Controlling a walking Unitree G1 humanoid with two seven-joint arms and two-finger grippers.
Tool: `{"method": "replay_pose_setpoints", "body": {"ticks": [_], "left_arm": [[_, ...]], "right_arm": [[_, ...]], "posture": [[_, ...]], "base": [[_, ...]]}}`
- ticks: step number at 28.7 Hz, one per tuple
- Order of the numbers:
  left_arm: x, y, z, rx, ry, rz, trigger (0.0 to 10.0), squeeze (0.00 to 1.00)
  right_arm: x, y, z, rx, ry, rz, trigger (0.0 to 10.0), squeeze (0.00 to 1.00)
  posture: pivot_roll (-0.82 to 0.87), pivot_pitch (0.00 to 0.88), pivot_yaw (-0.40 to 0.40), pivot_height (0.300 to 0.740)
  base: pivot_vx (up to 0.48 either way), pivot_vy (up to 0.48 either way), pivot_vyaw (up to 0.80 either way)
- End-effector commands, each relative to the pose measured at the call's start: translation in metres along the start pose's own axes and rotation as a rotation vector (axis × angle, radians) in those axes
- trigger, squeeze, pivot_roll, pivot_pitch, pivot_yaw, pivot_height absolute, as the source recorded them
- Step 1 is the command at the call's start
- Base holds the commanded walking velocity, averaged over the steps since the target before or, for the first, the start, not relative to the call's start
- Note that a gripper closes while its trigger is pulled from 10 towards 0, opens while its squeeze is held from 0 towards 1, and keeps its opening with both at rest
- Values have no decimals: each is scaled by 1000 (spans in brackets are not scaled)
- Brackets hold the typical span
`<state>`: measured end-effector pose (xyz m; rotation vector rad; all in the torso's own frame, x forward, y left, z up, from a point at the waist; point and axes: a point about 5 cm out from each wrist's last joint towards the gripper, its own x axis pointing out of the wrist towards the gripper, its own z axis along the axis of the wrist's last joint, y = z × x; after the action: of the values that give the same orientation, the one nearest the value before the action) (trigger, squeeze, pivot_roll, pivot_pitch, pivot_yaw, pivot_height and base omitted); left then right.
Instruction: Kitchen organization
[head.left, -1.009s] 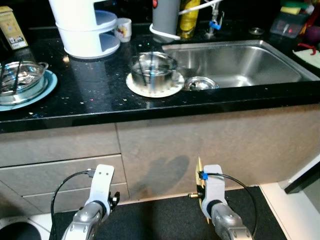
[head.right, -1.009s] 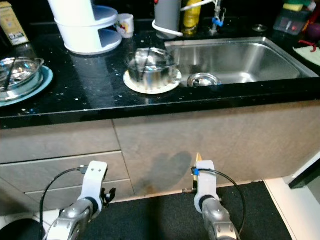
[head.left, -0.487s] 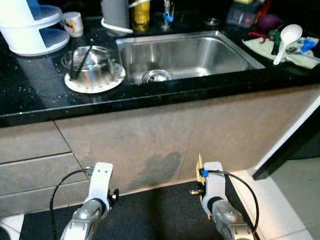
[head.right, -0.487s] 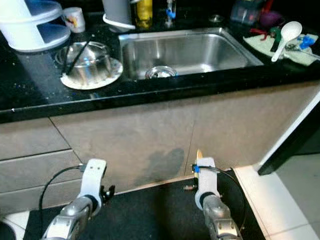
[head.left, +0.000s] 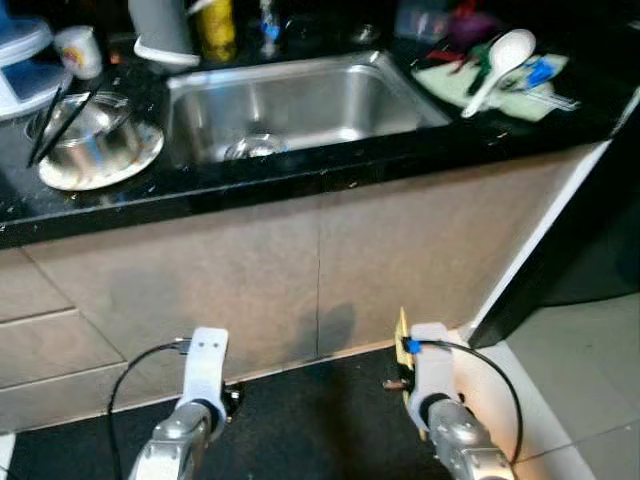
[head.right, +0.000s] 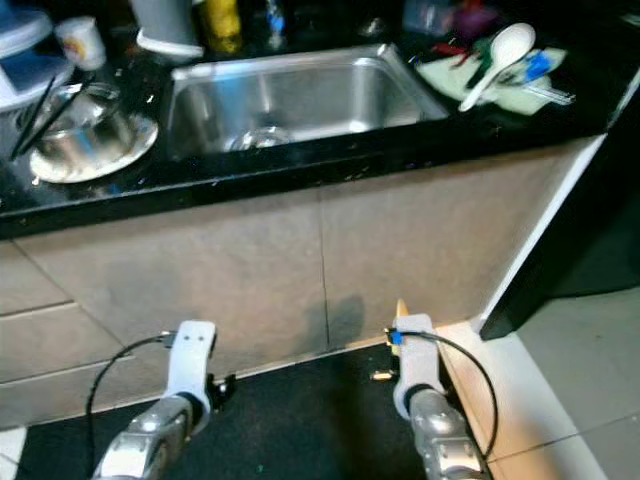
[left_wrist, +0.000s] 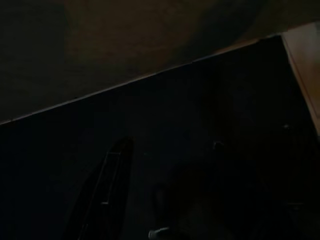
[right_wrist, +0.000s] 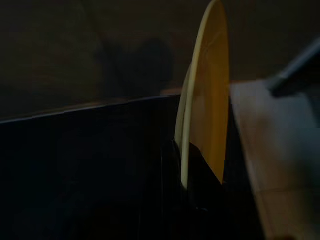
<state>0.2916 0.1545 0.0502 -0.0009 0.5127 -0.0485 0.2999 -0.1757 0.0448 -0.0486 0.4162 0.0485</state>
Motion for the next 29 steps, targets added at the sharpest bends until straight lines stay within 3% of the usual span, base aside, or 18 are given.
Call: {"method": "replay_pose_setpoints", "body": {"ticks": [1,15,17,22,28,29], "left_arm": [[-2,6,-10,5,35,18,10000,0],[-3,6,4,107,-42,19,10000,0],[-5,1,23,142,-118,-9,10000,0],[-8,-5,43,188,-200,-50,10000,0],[-14,-9,83,213,-366,-49,10000,0],[-14,-9,83,213,-366,-49,10000,0]], "right_arm": [[-1,6,-5,4,14,15,10000,0],[-1,3,-3,27,-10,5,10000,0],[-2,-6,10,58,-73,-10,10000,0],[-3,-13,38,108,-184,-7,10000,0],[-10,-15,100,193,-403,36,10000,0],[-10,-15,100,193,-403,36,10000,0]], "posture": [[-116,217,-6,740],[-110,215,3,740],[-108,211,6,740],[-108,211,6,740],[-106,201,9,740],[-106,201,9,740]], "base": [[0,480,0],[0,34,0],[0,0,0],[0,0,0],[0,0,0],[0,0,0]]}}
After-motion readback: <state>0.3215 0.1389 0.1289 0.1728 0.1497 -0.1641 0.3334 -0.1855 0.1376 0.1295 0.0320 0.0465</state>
